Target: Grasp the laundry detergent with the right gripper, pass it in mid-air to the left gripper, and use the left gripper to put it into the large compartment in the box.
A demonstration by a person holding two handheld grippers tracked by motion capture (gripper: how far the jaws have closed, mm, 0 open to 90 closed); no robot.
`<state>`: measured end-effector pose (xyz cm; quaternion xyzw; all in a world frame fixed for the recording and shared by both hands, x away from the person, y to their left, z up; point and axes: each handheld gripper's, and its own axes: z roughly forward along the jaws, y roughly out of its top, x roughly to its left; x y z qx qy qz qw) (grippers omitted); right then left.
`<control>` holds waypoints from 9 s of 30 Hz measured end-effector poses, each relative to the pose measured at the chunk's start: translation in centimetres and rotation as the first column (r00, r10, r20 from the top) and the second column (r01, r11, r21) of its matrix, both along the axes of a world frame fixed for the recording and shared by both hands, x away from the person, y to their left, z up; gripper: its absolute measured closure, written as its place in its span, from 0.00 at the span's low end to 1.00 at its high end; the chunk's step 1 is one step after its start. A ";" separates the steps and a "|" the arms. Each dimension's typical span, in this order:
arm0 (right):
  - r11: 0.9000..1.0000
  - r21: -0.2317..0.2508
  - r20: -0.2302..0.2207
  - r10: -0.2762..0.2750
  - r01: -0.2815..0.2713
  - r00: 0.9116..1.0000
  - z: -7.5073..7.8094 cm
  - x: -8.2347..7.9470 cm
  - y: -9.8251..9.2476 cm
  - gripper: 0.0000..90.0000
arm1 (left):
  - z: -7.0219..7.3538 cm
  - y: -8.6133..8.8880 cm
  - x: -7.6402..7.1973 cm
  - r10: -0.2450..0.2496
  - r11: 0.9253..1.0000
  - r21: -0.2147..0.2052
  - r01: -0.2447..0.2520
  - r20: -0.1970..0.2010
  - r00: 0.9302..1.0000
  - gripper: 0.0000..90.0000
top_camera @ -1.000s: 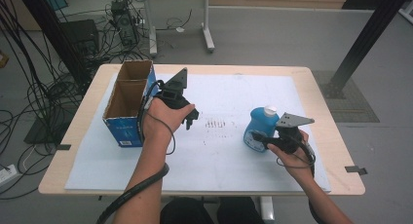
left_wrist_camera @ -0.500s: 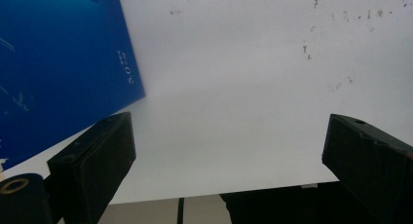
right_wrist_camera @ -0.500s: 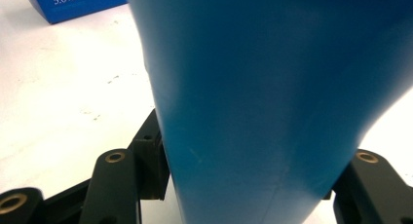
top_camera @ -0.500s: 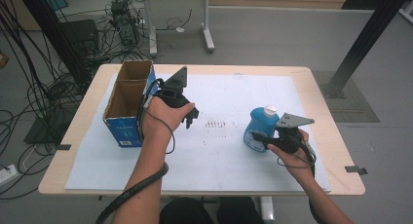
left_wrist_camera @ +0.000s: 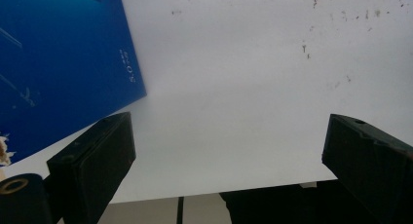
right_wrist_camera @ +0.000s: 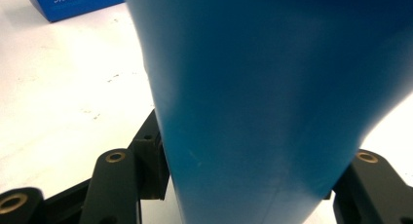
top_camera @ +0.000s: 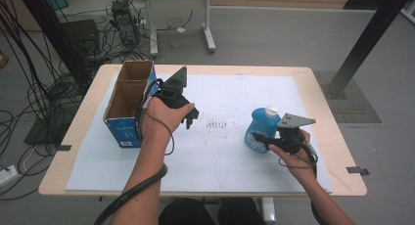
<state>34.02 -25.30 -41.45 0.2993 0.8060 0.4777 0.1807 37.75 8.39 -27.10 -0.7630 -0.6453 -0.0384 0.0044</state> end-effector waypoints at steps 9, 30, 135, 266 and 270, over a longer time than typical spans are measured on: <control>1.000 0.000 -0.004 0.002 -0.002 1.000 0.0 0.1 0.0 0.47 | 0.1 0.0 -0.1 0.001 1.000 -0.001 -0.001 0.001 1.000 0.06; 1.000 -0.001 -0.003 0.011 -0.011 1.000 0.1 0.1 -0.1 0.48 | 0.4 0.4 -0.4 0.011 1.000 -0.010 -0.010 0.019 1.000 0.06; 0.916 0.002 -0.169 0.396 -0.402 0.902 10.8 9.4 10.2 0.48 | 15.0 -2.8 2.3 -0.706 0.708 0.106 0.698 0.092 0.702 0.06; 0.701 0.054 -0.022 0.713 -0.711 0.701 14.1 7.8 19.6 0.48 | 12.6 -3.8 2.6 -0.870 0.492 0.017 0.871 -0.032 0.492 0.06; 0.702 0.057 -0.022 0.712 -0.710 0.702 14.1 7.8 19.5 0.48 | 12.5 -3.8 2.6 -0.870 0.491 0.016 0.871 -0.031 0.491 0.06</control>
